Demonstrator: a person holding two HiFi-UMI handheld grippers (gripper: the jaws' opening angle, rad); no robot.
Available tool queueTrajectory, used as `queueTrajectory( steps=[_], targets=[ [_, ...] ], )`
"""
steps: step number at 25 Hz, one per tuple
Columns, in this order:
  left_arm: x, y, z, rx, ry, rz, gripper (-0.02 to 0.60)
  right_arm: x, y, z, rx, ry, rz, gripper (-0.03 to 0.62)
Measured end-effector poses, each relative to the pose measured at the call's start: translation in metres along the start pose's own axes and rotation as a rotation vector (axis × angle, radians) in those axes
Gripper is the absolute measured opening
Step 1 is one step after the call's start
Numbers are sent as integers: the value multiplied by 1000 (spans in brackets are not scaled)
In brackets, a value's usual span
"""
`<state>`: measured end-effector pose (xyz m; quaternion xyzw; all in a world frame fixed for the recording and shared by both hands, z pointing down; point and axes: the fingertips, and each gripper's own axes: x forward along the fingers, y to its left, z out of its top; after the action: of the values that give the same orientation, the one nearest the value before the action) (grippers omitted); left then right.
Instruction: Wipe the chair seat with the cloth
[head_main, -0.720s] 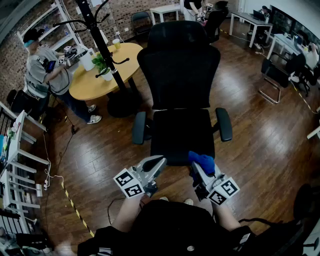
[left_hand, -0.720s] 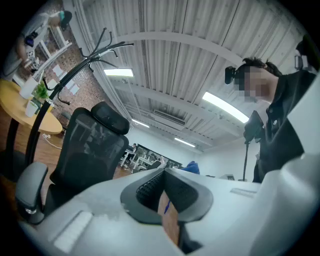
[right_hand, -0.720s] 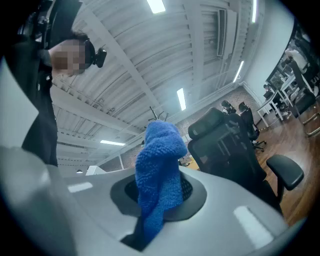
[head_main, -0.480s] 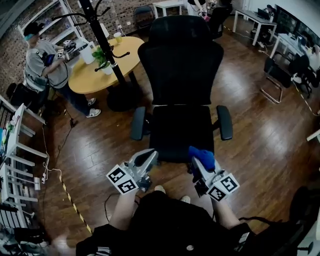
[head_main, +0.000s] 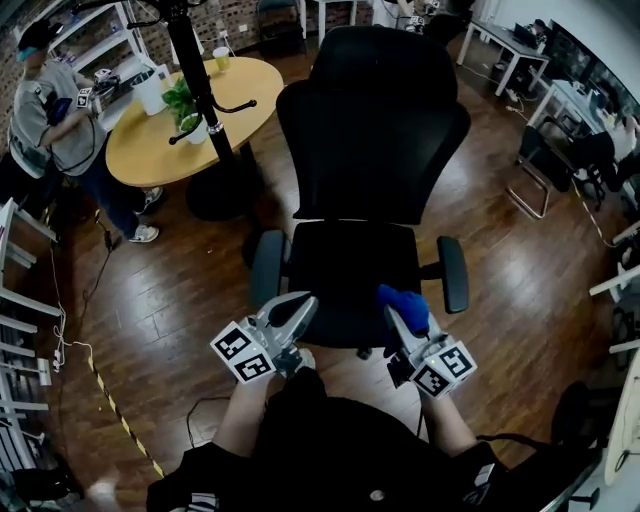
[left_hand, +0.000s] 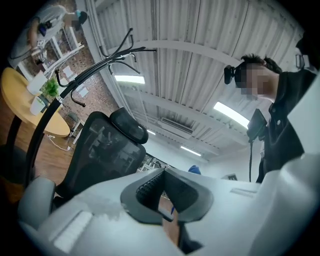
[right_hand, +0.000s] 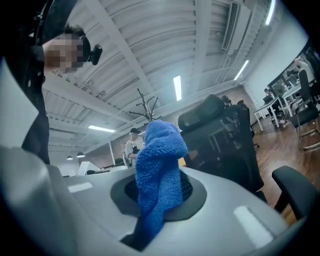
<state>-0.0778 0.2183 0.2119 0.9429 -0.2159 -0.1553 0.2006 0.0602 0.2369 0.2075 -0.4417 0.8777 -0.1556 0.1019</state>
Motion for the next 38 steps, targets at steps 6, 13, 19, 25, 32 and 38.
queueTrajectory(
  steps=[6, 13, 19, 25, 32, 38],
  targets=[
    [32, 63, 32, -73, 1, -89, -8, 94, -34, 12, -78, 74, -49, 35],
    [62, 117, 30, -126, 26, -86, -8, 141, -95, 15, -66, 80, -101, 35],
    [90, 174, 3, -184, 41, 30, -8, 204, -185, -40, -93, 174, -126, 35],
    [102, 266, -66, -312, 50, 195, -8, 302, -288, -191, -15, 367, -82, 35],
    [109, 312, -119, -357, 55, 263, -8, 391, -329, -332, 70, 529, -77, 35],
    [109, 320, -135, -392, 53, 285, -8, 421, -333, -416, -43, 771, -62, 35]
  ],
)
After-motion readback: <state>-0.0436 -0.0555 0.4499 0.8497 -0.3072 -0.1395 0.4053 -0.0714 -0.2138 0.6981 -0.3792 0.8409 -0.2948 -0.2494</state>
